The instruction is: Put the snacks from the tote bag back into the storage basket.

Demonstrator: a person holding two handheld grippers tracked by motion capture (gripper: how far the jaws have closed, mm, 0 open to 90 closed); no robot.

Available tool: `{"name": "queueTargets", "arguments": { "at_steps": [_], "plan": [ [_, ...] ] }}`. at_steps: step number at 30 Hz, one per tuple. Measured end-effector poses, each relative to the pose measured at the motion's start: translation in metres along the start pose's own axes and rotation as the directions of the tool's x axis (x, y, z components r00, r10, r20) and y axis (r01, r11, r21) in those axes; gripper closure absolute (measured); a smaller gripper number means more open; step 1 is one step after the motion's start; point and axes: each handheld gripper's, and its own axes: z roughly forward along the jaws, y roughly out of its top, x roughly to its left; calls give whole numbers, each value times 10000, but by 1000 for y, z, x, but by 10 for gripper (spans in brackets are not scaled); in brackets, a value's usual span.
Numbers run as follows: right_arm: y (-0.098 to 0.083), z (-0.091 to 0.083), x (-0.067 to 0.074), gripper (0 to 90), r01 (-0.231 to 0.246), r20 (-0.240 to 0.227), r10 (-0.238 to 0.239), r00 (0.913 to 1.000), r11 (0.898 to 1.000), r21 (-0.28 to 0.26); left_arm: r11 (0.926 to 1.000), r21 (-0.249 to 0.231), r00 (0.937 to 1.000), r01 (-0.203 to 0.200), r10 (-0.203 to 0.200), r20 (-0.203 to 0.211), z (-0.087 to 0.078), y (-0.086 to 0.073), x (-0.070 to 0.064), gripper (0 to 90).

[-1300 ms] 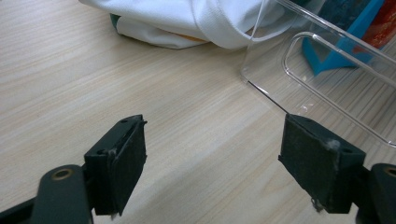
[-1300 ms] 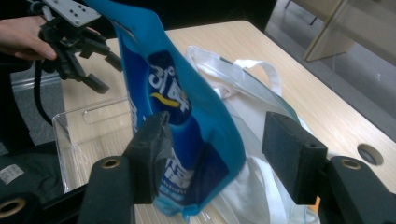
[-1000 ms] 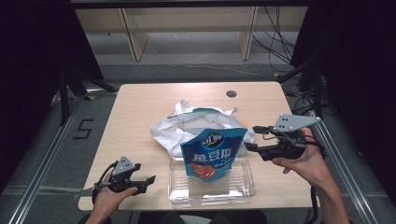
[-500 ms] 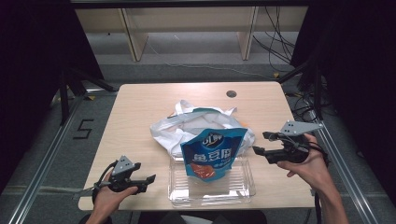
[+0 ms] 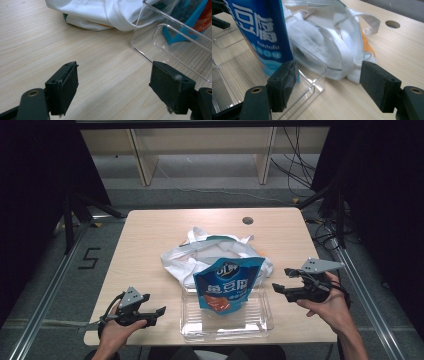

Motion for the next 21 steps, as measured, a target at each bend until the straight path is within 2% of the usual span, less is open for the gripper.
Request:
{"name": "queueTargets", "arguments": {
  "at_steps": [3, 5, 7, 9, 10, 13, 14, 15, 16, 17, 18, 19, 20, 21],
  "plan": [
    [-10, 1, -1, 287, -89, 27, 89, 10000, 10000, 23, 10000, -5, 10000, 5, -5, -11, 1, 0, 0, 218],
    [-18, 0, -2, 286, -478, 54, 478, 9988, 9989, 0, 10000, -66, 10000, 40, -40, 9, 0, 0, 0, 218],
    [-24, -1, -4, 286, -501, 176, 503, 9986, 9987, -72, 10000, -29, 10000, -23, 23, -19, -1, 0, 0, 218],
    [-31, -2, -2, 286, -736, 186, 737, 9971, 9973, -28, 10000, -93, 10000, -12, 12, -5, 0, 0, 0, 218],
    [-34, -2, -2, 286, -715, 237, 717, 9971, 9974, -92, 9990, 189, 9992, -411, 412, -7, -2, 0, 2, 218],
    [-41, -1, 0, 286, -723, 343, 722, 9968, 9974, 12, 9993, 179, 9994, -342, 342, -15, -2, 0, 2, 218],
    [-43, -1, 1, 286, -874, 291, 872, 9958, 9962, 47, 9999, -60, 10000, 93, -93, 3, 1, 0, -1, 218],
    [-45, -1, 2, 286, -919, 231, 918, 9955, 9958, 29, 9999, -51, 9999, 98, -98, -28, 0, 0, -1, 217],
    [-47, -1, 1, 286, -673, 311, 672, 9973, 9977, 32, 10000, -59, 10000, -7, 7, -23, 0, 0, 0, 218],
    [-48, -1, 3, 286, -895, 338, 892, 9954, 9960, 67, 10000, -35, 10000, 2, -2, -50, 0, 0, 0, 218],
    [-50, -1, 0, 286, -761, 273, 758, 9967, 9971, 85, 10000, -25, 10000, -20, 20, -68, -1, 0, 0, 218],
    [-51, -1, 1, 286, -763, 397, 760, 9963, 9971, 57, 9999, -55, 9999, -162, 162, -51, -1, 0, 0, 218],
    [-53, -1, 3, 286, -1009, 313, 1002, 9945, 9946, 220, 9994, 132, 9995, -320, 321, -15, -2, 0, 1, 218],
    [-54, -1, 2, 286, -819, 442, 812, 9957, 9965, 148, 9993, 179, 9994, -343, 343, -29, -2, 0, 1, 218]
  ]
}}
